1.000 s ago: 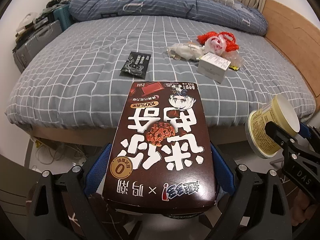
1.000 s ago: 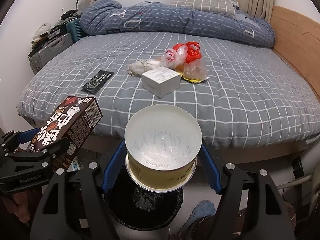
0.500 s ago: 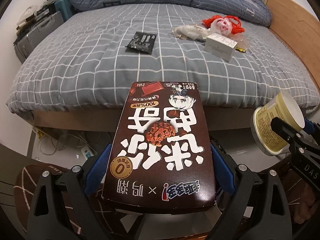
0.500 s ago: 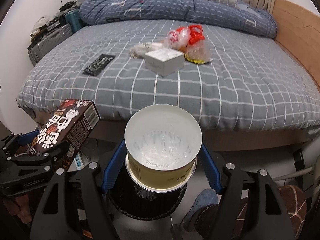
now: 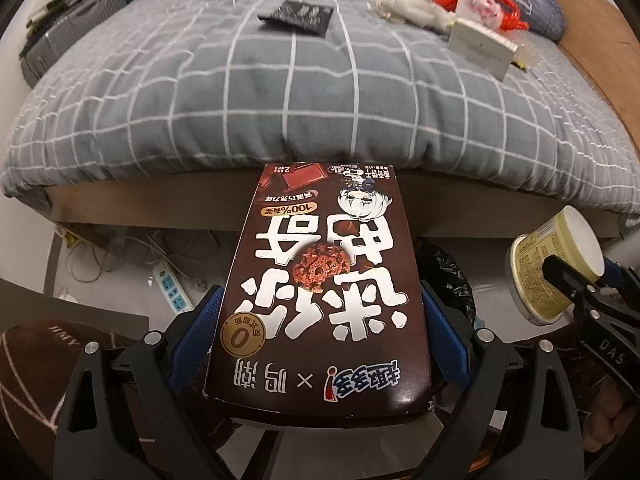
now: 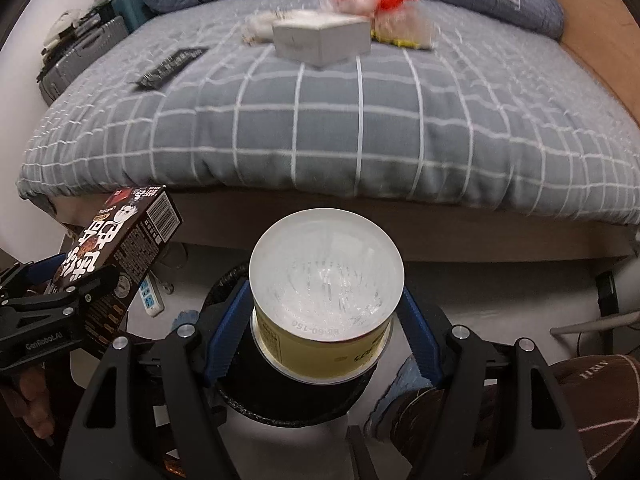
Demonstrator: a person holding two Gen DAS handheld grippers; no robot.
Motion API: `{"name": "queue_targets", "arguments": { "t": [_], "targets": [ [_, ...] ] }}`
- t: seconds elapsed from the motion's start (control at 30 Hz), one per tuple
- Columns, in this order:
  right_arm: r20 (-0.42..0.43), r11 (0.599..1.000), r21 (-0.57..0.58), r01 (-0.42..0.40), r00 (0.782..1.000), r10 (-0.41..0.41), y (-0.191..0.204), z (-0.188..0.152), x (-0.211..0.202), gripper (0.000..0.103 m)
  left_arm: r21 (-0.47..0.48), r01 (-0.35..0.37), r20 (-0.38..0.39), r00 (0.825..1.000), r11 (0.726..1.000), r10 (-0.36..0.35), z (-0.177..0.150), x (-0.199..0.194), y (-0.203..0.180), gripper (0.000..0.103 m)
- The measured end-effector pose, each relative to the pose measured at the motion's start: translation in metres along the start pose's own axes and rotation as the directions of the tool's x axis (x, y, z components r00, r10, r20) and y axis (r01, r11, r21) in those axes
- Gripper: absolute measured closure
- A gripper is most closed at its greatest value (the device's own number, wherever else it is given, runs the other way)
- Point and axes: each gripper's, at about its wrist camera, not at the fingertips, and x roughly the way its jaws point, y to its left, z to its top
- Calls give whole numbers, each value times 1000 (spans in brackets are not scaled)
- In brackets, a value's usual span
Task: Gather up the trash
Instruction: 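Lift the cup and box and carry both over the black trash bin, then open the right tool dropping the cup while the left tool drops the box into the bin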
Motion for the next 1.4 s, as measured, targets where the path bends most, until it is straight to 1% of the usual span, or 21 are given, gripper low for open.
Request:
{"name": "queue_targets", "arguments": {
  "t": [0.1,0.2,0.33,0.57,0.77,0.8,0.83,0.87,0.93,1.03,1.13,1.27,1.4],
  "targets": [
    [-31,1000,3,-7,999,7,1,0,16,34,2,-9,-24,1000,1000,9,2,17,1,13],
    [-58,1000,-7,-1,998,0,4,-1,33,34,-14,4,-59,998,1000,-5,2,32,4,13],
    [-105,1000,-14,-7,994,5,7,-4,53,34,-17,-13,-83,996,1000,11,-1,46,13,13],
    [-152,997,-58,-46,988,37,30,-7,75,34,-49,-37,-102,994,998,32,-7,54,35,13],
    [-171,994,-87,-73,984,57,45,-12,86,33,-64,-49,-113,993,997,41,-8,52,42,13],
    [-175,994,-88,-72,983,56,47,-15,89,29,-65,-48,-116,992,997,41,-9,53,42,13],
    [-177,993,-89,-71,983,54,47,-16,90,22,-64,-48,-117,992,997,40,-9,55,41,13],
    [-171,994,-87,-65,984,50,47,-15,92,19,-60,-46,-117,992,997,39,-9,56,40,13],
    [-161,995,-82,-58,986,44,45,-15,92,13,-50,-42,-118,992,998,36,-7,57,34,13],
    [-161,997,-68,-39,987,28,34,-17,95,8,-33,-32,-125,992,999,28,-5,61,27,13],
    [-169,999,-52,-15,986,6,20,-19,96,8,-5,-24,-130,991,1000,23,-3,68,20,13],
    [-157,999,-25,20,987,-23,8,-22,93,8,23,-5,-137,990,1000,9,-2,75,5,13],
    [-157,999,8,43,987,-41,-18,-23,86,8,53,13,-143,990,999,-6,-2,77,-17,13]
  ]
}}
